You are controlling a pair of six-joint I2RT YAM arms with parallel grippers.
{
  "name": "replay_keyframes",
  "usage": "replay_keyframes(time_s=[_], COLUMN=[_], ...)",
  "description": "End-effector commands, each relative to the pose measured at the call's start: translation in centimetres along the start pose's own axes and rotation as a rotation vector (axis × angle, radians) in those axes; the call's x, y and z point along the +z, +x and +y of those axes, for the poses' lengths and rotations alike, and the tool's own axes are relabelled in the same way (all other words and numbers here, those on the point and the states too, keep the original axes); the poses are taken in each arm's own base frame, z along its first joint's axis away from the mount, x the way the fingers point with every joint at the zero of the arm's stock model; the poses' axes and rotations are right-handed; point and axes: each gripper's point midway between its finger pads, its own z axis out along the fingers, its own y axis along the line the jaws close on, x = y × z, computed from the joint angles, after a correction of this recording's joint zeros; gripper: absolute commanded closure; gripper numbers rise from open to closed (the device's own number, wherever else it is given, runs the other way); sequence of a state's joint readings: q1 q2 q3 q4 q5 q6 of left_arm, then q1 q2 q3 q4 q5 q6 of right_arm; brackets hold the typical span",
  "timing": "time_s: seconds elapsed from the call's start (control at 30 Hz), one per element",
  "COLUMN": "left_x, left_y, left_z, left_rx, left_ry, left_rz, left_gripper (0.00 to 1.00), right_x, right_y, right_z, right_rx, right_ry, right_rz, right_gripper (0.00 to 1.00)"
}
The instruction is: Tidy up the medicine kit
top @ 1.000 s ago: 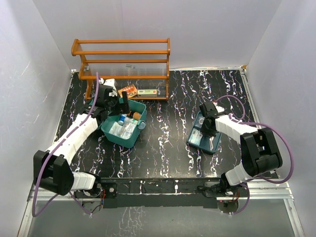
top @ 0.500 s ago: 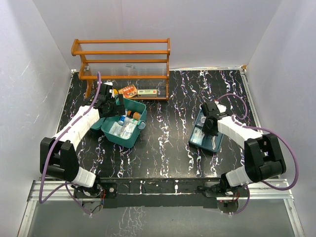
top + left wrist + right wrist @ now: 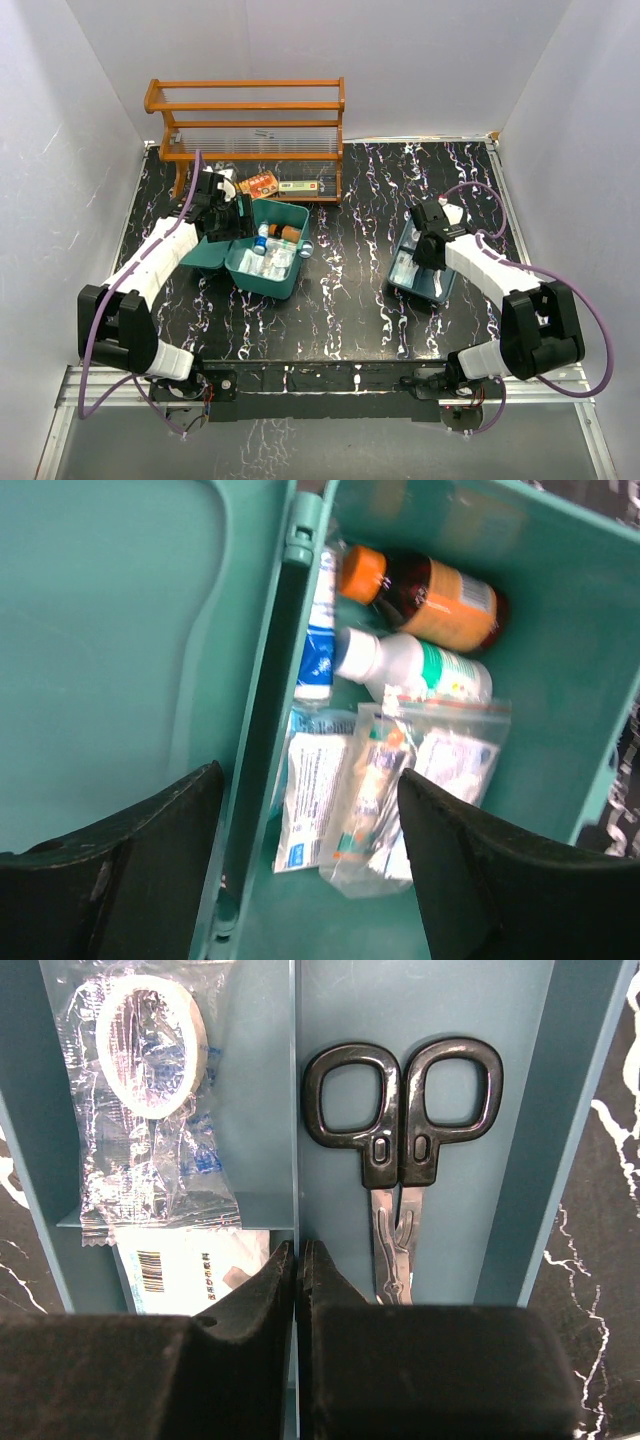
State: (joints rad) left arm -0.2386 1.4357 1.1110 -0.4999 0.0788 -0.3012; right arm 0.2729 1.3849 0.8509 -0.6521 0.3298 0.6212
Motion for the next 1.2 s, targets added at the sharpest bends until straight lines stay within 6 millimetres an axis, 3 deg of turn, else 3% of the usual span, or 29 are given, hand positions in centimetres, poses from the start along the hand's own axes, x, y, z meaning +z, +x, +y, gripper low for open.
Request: replay_keyframes(time_s=[0.0,0.3,0.6,0.87,1.17], left_x=[-1.3,-0.4,1.6,2.8,4.4], left_y=[2.4,3.0,4.1,1.2,0.5], left_z=[-4.7,-8.6,-13.0,-10.5,-9.2], left_rx=[-0.038,-0.005,0.040,-0.030,-0.127], left_ry=[0.263,0.384,0.439,0.210,0.083], left_rz=[0.079,0.108,0.143,0.030,0.017], left_gripper=[0.34,0.40,0.47,0.39,0.64], right_x=[-2.6,-6.4,-9.1,-9.9,-9.4], right_y=[-4.4,-7.6,-8.7,-9.1,-9.0], right_z=[0.4,2.0,3.0,3.4,3.8], right_rx=[0.006,-0.014,-0.072,-0.103,-0.125], right_ry=[-0.010,-0.104,-0.171,-0.196,-0.206], right_rz=[-0.136,-0.196,-0.184,-0.186,-0.184], right_gripper=[1.00,1.00,1.00,1.00,1.00])
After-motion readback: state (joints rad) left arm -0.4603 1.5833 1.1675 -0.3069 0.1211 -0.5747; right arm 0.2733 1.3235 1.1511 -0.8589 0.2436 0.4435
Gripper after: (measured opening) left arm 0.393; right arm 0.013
